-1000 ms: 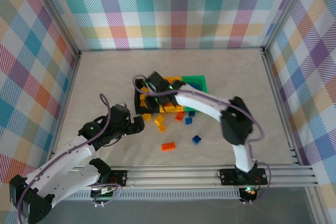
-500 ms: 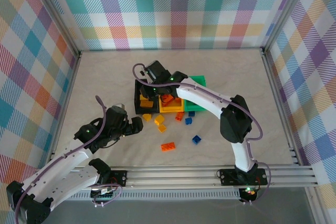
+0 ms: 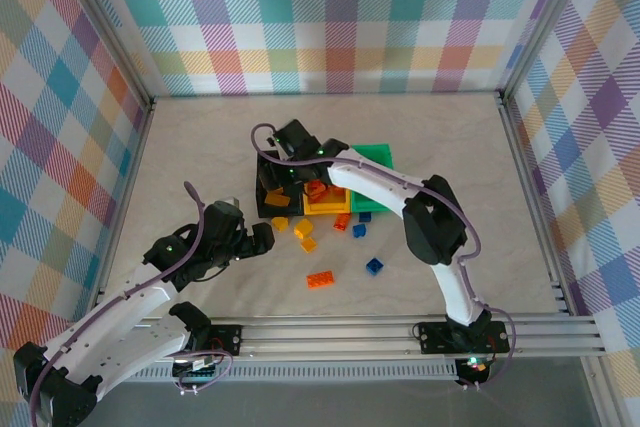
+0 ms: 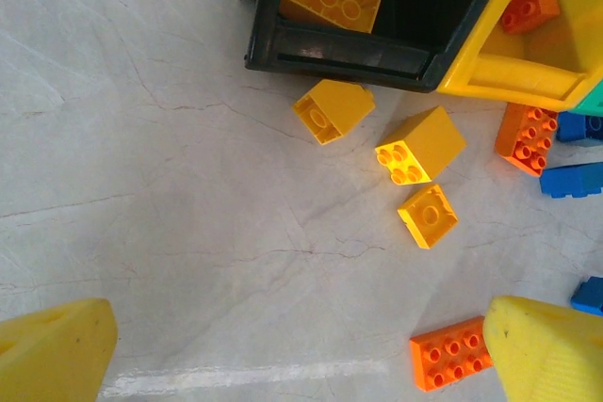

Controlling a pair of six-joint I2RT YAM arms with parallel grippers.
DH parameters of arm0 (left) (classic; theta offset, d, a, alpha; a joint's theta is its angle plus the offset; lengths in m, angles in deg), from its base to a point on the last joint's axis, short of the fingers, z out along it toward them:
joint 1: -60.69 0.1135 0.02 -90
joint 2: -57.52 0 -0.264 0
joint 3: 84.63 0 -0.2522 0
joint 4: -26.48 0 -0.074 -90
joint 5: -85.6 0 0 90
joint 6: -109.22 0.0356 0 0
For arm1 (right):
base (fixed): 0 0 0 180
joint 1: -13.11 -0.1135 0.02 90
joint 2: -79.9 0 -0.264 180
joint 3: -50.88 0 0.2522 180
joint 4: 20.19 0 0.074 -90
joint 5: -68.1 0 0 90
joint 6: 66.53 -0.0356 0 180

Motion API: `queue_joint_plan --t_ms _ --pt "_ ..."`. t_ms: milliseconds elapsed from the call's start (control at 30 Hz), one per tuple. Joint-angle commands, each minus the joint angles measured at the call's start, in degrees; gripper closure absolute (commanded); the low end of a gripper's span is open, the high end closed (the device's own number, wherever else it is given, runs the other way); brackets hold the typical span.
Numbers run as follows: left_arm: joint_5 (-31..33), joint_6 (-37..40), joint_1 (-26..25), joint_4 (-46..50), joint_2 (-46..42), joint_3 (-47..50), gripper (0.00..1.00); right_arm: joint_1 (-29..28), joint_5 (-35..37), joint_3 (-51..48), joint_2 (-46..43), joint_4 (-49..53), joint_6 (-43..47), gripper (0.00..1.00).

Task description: Sort the legos into containers by color

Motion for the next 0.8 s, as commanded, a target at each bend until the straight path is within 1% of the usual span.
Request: queue_joint_plan --t_ms 0,100,167,233,333,433,567,633,767 --pt "-2.2 1.2 0.6 -1.9 1.0 -0.1 0.00 0.2 0.4 -3.9 -7.1 -3.8 -1.0 0.29" --pt "-4.6 2.0 0.6 -3.4 2.9 -0.6 0.00 0.2 1.4 -11.1 -12.9 -5.9 -2.5 0.28" --pt "-6.6 2.1 0.2 -5.2 4.8 -0.6 0.01 0.2 1.9 -17.7 -17.8 -8.3 -3.8 0.27" --pt "-7.3 2.2 -1.4 -7.0 6.8 -0.7 0.02 0.3 2.7 -23.6 -22.8 -9.4 -5.0 0.27" --pt "-7.4 1.9 -6.1 -9.5 10.9 -1.0 0.03 0.4 4.6 -32.5 -30.4 -10.0 -6.5 0.25" --pt "-6.9 1.8 -13.4 -11.9 17.6 -2.1 0.03 1.4 5.5 -41.0 -37.6 -10.1 -8.5 0.24" --pt "-5.9 5.1 -22.6 -12.8 27.1 -4.8 0.03 3.2 6.4 -50.6 -46.5 -8.4 -10.3 0.23" --pt "-4.3 7.5 -25.4 -13.4 30.6 -5.4 0.02 4.2 6.5 -54.2 -50.5 -7.9 -11.1 0.23" --pt "-1.3 11.1 -28.7 -16.3 35.6 -6.5 0.05 5.6 6.2 -59.0 -56.4 -7.2 -12.8 0.22"
